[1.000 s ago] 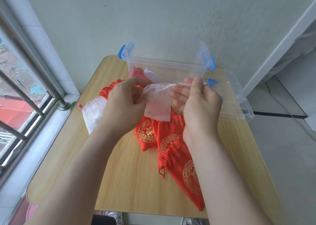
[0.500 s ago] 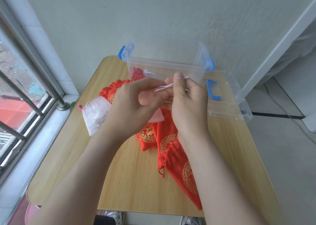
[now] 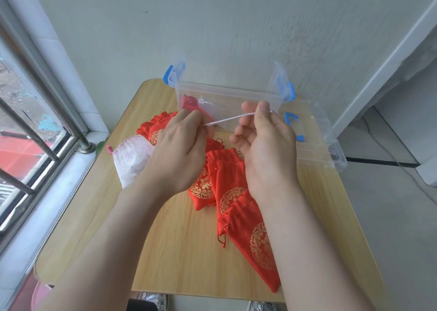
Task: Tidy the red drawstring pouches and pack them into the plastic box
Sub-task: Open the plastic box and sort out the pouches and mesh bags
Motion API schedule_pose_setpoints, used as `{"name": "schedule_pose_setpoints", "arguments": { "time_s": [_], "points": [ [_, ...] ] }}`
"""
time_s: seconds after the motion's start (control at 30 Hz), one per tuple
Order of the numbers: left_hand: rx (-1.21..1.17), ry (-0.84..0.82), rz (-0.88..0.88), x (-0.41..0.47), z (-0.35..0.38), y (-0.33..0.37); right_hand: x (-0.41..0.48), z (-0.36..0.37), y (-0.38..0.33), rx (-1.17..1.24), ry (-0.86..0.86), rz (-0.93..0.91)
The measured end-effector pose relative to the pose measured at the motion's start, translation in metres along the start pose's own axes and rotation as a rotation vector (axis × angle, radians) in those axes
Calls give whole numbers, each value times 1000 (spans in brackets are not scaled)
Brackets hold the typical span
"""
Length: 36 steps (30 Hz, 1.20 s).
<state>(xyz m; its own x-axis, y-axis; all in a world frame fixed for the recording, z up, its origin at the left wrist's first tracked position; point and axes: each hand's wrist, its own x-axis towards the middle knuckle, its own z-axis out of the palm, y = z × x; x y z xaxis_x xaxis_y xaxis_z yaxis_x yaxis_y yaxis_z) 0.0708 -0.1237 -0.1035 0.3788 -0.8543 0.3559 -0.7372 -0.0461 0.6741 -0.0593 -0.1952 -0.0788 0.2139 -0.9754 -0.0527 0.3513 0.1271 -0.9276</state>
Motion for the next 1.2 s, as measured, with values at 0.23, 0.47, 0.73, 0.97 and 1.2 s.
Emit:
{"name": "schedule_pose_setpoints", "arguments": {
  "time_s": [0.23,0.47,0.73,0.97,1.2],
  "points": [
    [-242,-64,-22,3,-11,8,4,-6,2,48,9,84],
    [-642,-187,-265,5,-12,12,6,-9,8,-11,29,121],
    [-858,71,-764,15,-9,8,3,-16,19,-687,33,9],
    [-782,53,-786,13,-9,1,-4,-15,15,-1051,-142,-121],
    [-219,-120,-285,1,-12,-2,-3,-10,14,-781,-261,-263]
  ]
}}
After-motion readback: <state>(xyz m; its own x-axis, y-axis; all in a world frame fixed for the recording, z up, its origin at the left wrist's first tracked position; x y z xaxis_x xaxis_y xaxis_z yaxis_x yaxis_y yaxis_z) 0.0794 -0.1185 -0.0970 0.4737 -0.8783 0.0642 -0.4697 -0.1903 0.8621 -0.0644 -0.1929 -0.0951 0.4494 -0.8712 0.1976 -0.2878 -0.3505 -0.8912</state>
